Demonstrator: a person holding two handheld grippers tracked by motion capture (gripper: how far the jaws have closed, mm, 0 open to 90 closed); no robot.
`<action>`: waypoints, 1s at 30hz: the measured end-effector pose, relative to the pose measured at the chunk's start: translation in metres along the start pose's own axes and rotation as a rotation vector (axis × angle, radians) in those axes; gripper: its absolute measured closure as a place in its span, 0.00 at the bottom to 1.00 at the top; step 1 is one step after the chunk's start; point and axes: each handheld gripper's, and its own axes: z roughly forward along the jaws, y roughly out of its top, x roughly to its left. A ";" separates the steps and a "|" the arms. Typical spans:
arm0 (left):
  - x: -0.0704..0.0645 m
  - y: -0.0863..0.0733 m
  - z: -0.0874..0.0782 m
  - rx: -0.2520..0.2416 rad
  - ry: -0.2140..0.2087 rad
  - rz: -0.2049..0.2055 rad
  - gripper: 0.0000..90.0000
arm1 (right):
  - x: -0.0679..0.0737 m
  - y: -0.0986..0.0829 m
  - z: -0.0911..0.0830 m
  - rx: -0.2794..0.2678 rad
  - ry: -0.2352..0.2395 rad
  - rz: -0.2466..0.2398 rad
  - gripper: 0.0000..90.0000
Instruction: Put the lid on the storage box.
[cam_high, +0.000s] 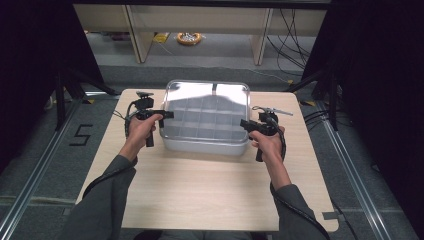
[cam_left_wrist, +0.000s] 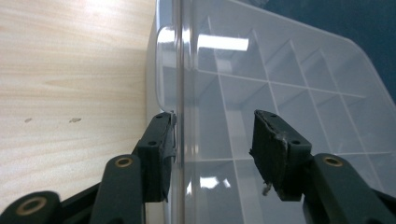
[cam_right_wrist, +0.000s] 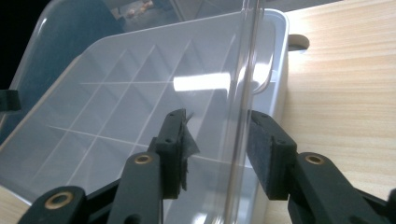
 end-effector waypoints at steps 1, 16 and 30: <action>0.001 -0.001 0.001 0.005 0.001 0.001 0.54 | 0.000 -0.001 0.001 0.009 0.008 0.015 0.67; 0.000 -0.005 0.006 -0.010 0.024 0.035 0.54 | -0.007 -0.007 0.007 0.007 0.018 0.044 0.64; -0.007 -0.011 0.010 0.011 0.100 0.111 0.54 | -0.007 -0.005 0.009 0.005 -0.007 -0.003 0.60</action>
